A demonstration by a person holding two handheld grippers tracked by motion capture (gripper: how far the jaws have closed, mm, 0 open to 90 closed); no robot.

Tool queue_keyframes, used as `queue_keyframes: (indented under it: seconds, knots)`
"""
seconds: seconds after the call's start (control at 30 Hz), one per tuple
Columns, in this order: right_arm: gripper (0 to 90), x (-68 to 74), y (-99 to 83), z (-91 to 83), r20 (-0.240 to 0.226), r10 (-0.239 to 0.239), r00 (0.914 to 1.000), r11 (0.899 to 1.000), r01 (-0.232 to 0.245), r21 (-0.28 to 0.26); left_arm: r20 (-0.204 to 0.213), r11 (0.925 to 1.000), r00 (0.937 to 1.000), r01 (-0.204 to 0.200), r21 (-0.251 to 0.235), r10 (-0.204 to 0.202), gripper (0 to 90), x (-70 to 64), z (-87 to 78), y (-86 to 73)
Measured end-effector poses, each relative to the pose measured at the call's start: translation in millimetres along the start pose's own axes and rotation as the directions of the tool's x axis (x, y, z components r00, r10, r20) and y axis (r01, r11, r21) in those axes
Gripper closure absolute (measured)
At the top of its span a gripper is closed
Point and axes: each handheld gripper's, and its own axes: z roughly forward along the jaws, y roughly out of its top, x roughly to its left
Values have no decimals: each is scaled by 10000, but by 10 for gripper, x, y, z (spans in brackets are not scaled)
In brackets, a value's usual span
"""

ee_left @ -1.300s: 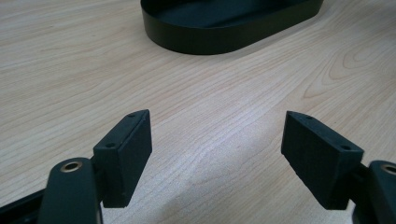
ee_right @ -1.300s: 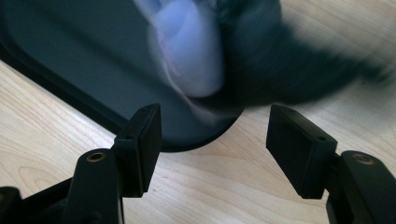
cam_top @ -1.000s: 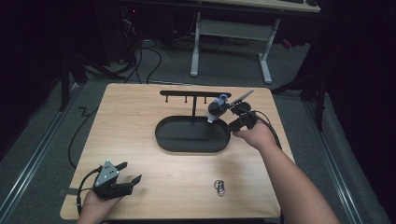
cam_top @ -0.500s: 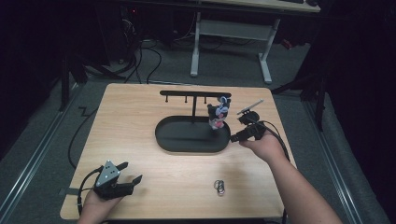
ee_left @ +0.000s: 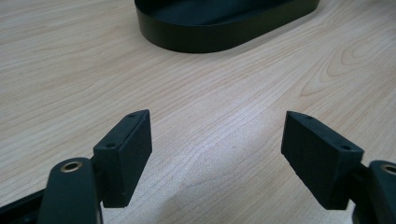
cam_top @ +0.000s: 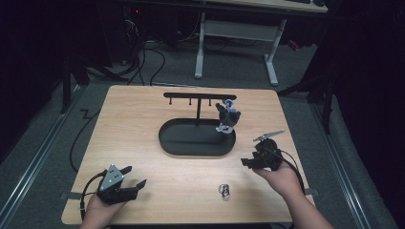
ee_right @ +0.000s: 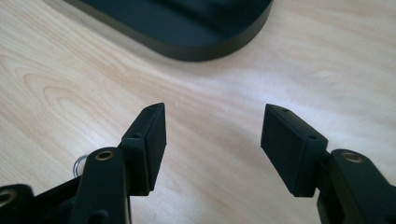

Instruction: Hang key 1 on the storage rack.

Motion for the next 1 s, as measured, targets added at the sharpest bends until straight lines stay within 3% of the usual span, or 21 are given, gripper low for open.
queue_keyframes:
  seconds: [0.27,0.47,0.57,0.6,0.63,0.67,0.73,0.8,0.87,1.0]
  knots:
    - [420,166,-471,132,-6,-138,9999,9952,137,-965,-47,10000,10000,64,69,-63,253,6,12,-12]
    - [428,433,-789,146,-282,-69,9996,9798,11,-2001,-90,9999,9999,77,102,-76,253,-2,23,-19]
    - [447,561,-974,132,-332,48,9994,9634,-136,-2677,-79,9998,9999,86,167,-85,253,-11,33,-25]
    - [447,561,-974,132,-332,48,9994,9634,-136,-2677,-90,9998,9999,78,193,-77,253,-14,37,-27]
    - [455,604,-1088,126,-887,398,9953,9596,-628,-2741,-69,9998,9999,81,190,-80,254,-19,47,-25]
    - [441,625,-1089,107,-1019,388,9940,9597,-655,-2733,-60,9998,10000,63,182,-62,253,-21,52,-23]
    - [439,675,-1073,105,-828,83,9965,9589,-314,-2820,-61,9997,10000,35,254,-33,253,-21,67,-23]
    - [437,692,-1066,131,-893,139,9959,9613,-379,-2730,-74,9996,10000,45,274,-42,254,-21,74,-23]
    - [427,736,-1026,227,-1339,286,9906,9688,-604,-2403,-83,9997,10000,16,230,-14,254,-29,72,-11]
    - [423,794,-992,283,-1358,270,9904,9713,-582,-2308,-80,9997,10000,-46,235,48,254,-33,64,-10]
